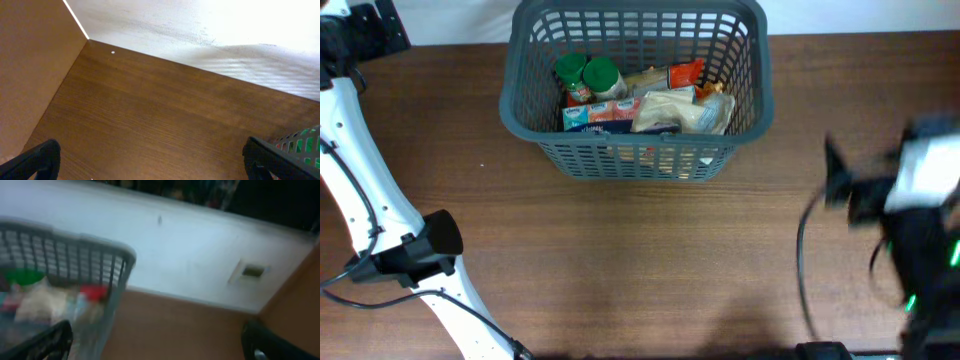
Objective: Pack container
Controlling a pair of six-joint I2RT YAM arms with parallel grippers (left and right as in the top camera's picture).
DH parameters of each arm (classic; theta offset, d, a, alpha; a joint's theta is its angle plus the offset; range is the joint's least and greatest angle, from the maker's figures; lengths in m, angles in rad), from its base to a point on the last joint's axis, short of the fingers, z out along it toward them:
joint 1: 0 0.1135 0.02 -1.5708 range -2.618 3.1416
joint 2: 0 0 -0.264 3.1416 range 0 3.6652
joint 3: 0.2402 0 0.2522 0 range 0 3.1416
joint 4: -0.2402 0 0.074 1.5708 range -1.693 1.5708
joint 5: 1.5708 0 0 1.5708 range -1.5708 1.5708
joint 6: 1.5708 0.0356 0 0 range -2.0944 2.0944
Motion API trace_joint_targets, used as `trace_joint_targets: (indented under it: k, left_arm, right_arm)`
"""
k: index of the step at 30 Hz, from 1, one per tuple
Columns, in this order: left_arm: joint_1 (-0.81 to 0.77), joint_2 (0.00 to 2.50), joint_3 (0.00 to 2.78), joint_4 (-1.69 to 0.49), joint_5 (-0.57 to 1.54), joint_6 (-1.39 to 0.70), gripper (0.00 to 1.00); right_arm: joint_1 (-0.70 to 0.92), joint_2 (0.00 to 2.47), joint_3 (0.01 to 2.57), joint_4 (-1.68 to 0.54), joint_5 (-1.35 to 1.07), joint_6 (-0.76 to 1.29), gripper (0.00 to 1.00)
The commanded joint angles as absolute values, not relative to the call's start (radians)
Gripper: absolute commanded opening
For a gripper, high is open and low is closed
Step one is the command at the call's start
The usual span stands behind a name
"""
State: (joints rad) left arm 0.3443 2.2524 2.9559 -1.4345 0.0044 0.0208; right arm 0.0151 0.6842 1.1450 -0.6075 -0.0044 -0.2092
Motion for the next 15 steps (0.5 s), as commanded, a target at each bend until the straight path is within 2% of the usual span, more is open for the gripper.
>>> trace_joint_targets:
  k: [1,2,6,15]
  left_arm:
    - [0.345,2.263,2.953,-1.434,0.012,0.011,0.99]
    - [0.345,2.263,2.953,-1.434,0.012,0.011,0.99]
    - [0.345,2.263,2.953,-1.434,0.012,0.011,0.99]
    - [0.345,2.263,2.953,-1.438,0.012,0.011,0.99]
  right_arm:
    - [0.010,0.398,0.781,-0.524,-0.019,-0.202,0.99]
    - [0.010,0.273,0.636,-0.486,-0.019,-0.201,0.99]
    - [0.012,0.062,0.371,-0.463,-0.019,-0.201,0.99]
    - [0.012,0.003,0.145,-0.448,-0.015,-0.202,0.99]
